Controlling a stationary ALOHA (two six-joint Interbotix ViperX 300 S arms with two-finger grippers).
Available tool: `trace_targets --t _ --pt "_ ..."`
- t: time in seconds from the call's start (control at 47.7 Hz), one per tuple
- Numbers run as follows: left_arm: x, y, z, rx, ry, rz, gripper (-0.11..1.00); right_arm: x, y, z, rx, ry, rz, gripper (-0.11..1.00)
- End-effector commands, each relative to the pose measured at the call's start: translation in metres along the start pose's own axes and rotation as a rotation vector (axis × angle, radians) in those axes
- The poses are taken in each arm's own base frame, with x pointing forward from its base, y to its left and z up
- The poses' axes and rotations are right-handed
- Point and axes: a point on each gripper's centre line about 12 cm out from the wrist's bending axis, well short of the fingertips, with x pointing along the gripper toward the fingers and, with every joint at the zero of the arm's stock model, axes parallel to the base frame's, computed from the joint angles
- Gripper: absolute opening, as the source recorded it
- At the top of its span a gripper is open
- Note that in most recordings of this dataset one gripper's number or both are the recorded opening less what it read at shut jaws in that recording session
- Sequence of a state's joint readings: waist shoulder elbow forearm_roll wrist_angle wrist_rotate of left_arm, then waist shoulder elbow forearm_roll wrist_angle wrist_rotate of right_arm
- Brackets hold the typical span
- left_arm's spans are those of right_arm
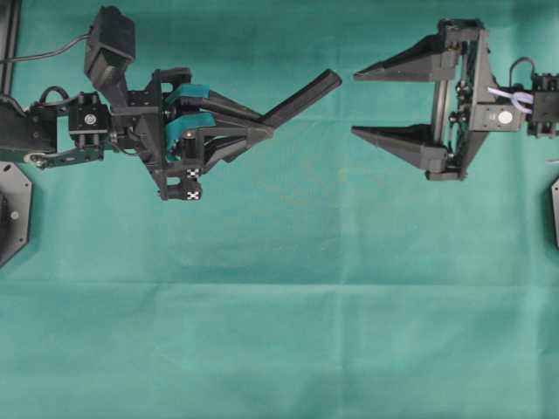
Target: Peel off the Velcro with your right arm.
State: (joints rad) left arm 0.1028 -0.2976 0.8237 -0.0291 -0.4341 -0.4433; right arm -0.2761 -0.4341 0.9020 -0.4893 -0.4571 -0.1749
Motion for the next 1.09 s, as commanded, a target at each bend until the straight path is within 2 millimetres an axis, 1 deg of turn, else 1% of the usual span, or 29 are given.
trace_targets --t 0.0,0.126,0.587,0.818,1.07 --pt "-0.002 -0.0056 0.0091 -0.001 -0.033 -0.019 0.1 0.0035 -0.0089 0.0092 -0.001 -0.041 -0.028 0.86" --pt "-0.0018 -0.0051 0.0081 -0.001 -0.03 -0.018 0.1 0.0046 -0.0108 0.0087 0.001 -0.047 -0.035 0.85" --pt "-0.0017 -0.0044 0.0066 -0.001 -0.024 -0.014 0.1 0.007 -0.0074 0.0057 0.007 -0.06 -0.029 0.84" --pt "-0.002 -0.0045 0.0069 -0.001 -0.024 -0.015 0.1 0.0072 -0.0052 0.007 0.008 -0.066 -0.023 0.79" --pt "-0.0017 -0.0043 0.0062 0.0 -0.021 -0.014 0.1 0.0094 -0.0045 0.0062 0.008 -0.064 -0.018 0.78"
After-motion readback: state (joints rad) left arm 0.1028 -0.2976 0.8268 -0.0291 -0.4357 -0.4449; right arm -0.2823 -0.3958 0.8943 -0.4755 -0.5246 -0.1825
